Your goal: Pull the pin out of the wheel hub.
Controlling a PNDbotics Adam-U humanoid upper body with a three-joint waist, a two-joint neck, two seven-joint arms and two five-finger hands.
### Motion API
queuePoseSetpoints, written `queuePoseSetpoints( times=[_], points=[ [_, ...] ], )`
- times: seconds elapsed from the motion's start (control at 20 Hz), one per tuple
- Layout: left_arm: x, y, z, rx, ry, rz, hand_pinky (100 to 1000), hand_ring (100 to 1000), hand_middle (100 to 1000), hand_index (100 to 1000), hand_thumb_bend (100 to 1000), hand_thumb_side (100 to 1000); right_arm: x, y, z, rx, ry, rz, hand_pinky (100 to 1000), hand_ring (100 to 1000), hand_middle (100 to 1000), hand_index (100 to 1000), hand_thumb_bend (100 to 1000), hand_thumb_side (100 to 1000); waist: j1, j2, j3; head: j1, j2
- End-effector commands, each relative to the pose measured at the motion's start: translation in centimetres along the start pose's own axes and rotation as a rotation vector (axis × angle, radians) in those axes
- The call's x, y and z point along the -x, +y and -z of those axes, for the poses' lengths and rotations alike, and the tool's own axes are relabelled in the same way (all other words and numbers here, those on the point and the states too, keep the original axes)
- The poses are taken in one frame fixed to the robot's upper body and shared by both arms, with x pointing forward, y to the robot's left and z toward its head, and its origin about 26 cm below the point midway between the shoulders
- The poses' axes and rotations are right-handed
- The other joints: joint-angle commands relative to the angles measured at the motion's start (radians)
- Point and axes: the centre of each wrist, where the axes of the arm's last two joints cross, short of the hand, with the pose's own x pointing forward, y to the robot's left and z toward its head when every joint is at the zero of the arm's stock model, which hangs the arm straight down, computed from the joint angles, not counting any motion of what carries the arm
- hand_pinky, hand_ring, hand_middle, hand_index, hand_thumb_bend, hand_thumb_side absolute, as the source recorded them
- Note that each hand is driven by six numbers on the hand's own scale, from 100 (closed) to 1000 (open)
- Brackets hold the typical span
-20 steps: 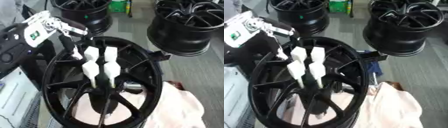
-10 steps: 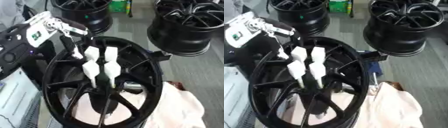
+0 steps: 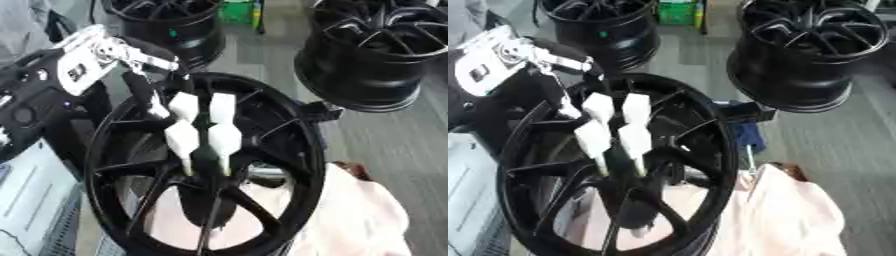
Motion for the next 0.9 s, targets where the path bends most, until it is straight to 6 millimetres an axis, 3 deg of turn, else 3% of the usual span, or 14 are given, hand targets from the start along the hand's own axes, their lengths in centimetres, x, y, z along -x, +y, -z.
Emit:
queuePoseSetpoints(
  times=[0.05,0.45,0.9],
  points=[
    [0.0,0.9,-0.8,0.075,-0.061,0.083,765,746,622,767,366,291,-0.7,-0.1,0.2,-0.002,-0.025,0.004,710,726,755,769,100,767,-0.001,-0.008,-0.003,0.003,0.004],
    [-0.1,0.8,-0.4,0.067,-0.087,0.059,697,639,491,634,184,245,-0.6,-0.1,0.1,0.003,-0.016,0.009,709,726,756,769,100,770,-0.002,-0.008,-0.005,0.003,0.004],
    [-0.9,1.8,-0.8,0.027,-0.104,0.035,671,594,420,532,182,192,-0.4,-0.1,0.0,0.002,-0.003,0.012,711,727,755,770,100,774,-0.003,-0.007,-0.003,0.004,0.005]
  ],
)
